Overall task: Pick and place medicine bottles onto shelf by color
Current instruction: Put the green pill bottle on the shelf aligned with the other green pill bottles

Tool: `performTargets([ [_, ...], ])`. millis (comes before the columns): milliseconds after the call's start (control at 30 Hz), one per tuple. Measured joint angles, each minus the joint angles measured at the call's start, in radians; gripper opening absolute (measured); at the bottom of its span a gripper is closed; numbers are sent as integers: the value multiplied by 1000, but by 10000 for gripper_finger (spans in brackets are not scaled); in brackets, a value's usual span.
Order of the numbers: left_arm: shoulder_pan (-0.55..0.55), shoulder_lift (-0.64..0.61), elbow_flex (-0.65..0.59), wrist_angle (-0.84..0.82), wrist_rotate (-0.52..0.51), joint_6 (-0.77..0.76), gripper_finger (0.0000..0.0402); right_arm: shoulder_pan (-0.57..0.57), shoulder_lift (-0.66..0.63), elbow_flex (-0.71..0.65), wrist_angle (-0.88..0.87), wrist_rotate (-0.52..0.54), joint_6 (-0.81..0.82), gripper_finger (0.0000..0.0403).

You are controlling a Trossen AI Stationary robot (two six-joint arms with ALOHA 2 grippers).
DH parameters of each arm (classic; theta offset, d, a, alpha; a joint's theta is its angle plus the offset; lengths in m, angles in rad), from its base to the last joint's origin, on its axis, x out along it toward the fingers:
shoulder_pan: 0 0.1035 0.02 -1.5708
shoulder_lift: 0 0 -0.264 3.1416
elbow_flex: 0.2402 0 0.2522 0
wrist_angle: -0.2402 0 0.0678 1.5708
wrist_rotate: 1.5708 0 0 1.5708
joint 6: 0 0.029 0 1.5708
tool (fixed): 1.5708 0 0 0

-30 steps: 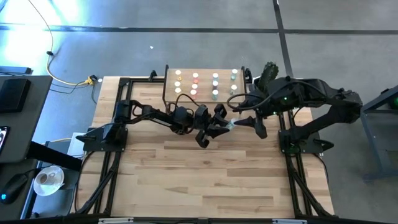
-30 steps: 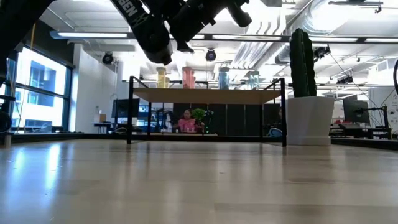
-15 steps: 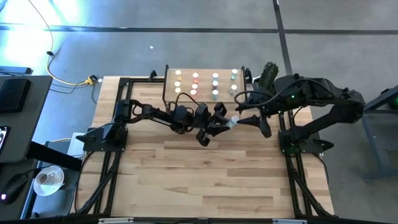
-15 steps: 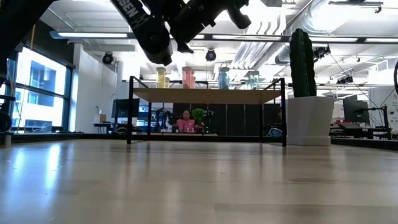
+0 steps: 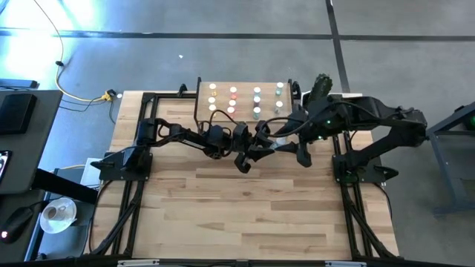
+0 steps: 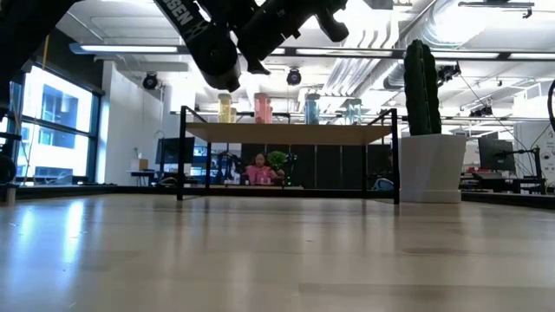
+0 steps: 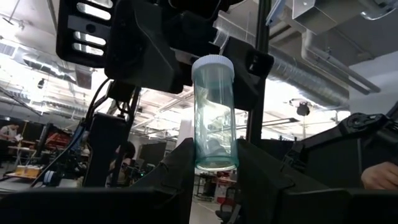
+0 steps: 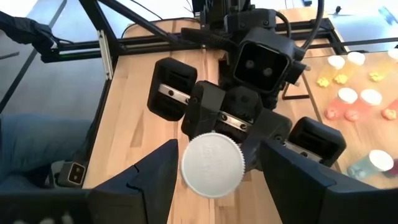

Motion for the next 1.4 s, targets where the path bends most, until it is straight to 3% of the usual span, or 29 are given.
performTargets([
  [500, 0, 0, 0, -4, 0, 4, 93, 0, -31, 0, 1, -3, 2, 212],
  [933, 11, -2, 0, -15, -3, 8, 93, 0, -28, 0, -7, -3, 0, 115],
  [1400, 11, -2, 0, -62, -11, 60, 147, 0, -30, 0, -21, -2, 6, 109],
])
